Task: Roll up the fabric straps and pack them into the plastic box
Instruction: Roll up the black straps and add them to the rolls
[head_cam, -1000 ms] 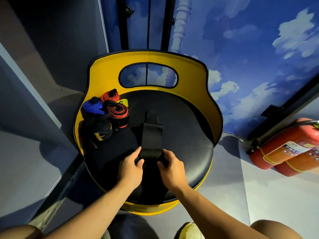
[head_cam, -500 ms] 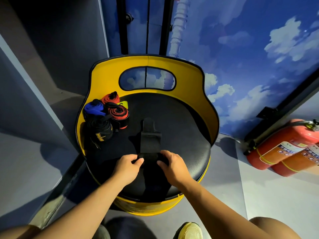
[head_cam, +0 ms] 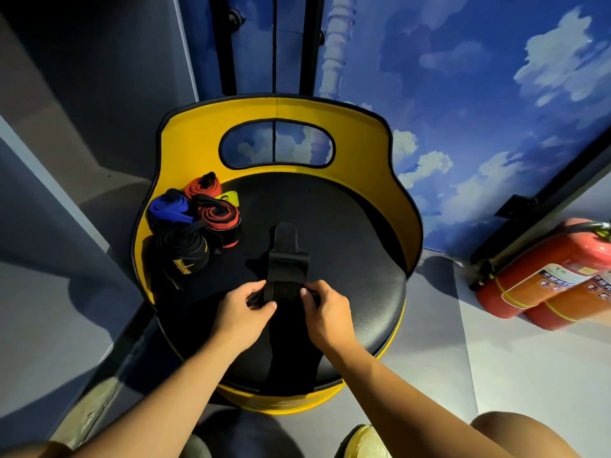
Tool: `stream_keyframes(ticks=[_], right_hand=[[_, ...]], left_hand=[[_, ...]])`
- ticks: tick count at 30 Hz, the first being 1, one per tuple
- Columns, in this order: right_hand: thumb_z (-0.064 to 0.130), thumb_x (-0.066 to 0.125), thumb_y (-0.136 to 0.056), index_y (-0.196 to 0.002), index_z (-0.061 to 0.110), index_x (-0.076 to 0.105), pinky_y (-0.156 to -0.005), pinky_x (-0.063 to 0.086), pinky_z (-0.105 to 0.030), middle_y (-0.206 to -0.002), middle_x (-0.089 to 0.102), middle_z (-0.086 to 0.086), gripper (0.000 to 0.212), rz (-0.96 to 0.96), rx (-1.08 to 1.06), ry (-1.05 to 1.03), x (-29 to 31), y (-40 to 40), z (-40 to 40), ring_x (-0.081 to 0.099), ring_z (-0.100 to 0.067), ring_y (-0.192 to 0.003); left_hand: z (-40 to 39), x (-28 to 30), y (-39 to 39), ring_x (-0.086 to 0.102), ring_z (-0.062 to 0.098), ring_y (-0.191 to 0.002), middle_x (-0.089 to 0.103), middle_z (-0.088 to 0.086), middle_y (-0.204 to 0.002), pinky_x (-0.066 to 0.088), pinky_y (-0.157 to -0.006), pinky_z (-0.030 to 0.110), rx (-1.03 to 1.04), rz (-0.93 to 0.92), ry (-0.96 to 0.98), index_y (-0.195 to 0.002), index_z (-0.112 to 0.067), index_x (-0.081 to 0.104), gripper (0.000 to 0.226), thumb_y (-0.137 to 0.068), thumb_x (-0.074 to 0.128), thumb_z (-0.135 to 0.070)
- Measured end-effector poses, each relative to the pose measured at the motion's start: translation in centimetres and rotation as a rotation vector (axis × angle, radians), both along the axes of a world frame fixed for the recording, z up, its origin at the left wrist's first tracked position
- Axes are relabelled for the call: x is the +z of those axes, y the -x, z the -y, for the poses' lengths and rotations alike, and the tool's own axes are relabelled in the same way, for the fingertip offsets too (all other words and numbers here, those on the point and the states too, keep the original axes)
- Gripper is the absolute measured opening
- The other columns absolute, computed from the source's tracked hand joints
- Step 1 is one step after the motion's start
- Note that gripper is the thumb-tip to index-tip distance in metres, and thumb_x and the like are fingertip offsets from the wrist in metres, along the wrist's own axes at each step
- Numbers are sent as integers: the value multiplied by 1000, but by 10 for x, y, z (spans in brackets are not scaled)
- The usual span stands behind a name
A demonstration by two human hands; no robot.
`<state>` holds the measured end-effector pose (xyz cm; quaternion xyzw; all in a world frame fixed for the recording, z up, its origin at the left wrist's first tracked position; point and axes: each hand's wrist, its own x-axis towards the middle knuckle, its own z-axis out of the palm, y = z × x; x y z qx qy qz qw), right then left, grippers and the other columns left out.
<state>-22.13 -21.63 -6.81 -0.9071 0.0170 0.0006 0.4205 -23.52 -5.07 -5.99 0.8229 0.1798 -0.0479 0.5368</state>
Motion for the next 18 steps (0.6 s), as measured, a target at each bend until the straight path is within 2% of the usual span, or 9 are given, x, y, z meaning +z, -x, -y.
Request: stream_keyframes(ticks=[3,7,9,12,15,18], right_hand=[[21,62,-95,-129,15,65,-95,47,-26,-122,71,-4,34,-55,22,-18,6,8,-5,64,-22,-115],[9,66,-87,-136,21,57,-94,45,-22,-124,70,0,51,-104,39,-37,8,20,2,63,-20,-117],[8,68,-86,-130,23,56,-89,48,-24,-119,72,0,48,-106,29,-41,7,26,6,66,-22,-111],[17,71,-88,-125,23,58,-88,51,-30,-113,73,0,40,-102,69,7,7,28,11,66,-22,-106],[24,66,-93,-130,20,60,-91,47,-25,-118,70,-1,37,-78,142,45,11,25,15,63,-20,-110],[29,61,-98,-133,14,59,-93,37,-17,-127,61,-5,38,-67,173,95,10,17,13,57,-21,-117]], left_hand=[[3,-3,4,61,9,-114,65,0,-132,43,-98,21,6,16,-16,-135,-15,63,54,-84,78,-7],[8,-3,16,61,14,-121,66,-1,-131,45,-102,24,45,24,-34,-134,-18,64,54,-83,80,-10],[9,-3,23,61,13,-119,67,-1,-130,45,-100,23,34,28,-19,-134,-18,64,53,-83,80,-12],[5,0,26,64,13,-112,70,-3,-122,47,-95,24,-8,27,-44,-131,-18,66,47,-86,79,-17],[1,5,23,64,11,-104,70,-9,-105,45,-88,23,-42,22,-67,-123,-17,70,34,-90,74,-23],[1,5,13,64,14,-104,68,-10,-100,47,-87,27,-49,-1,-83,-118,-16,72,30,-92,70,-32]])
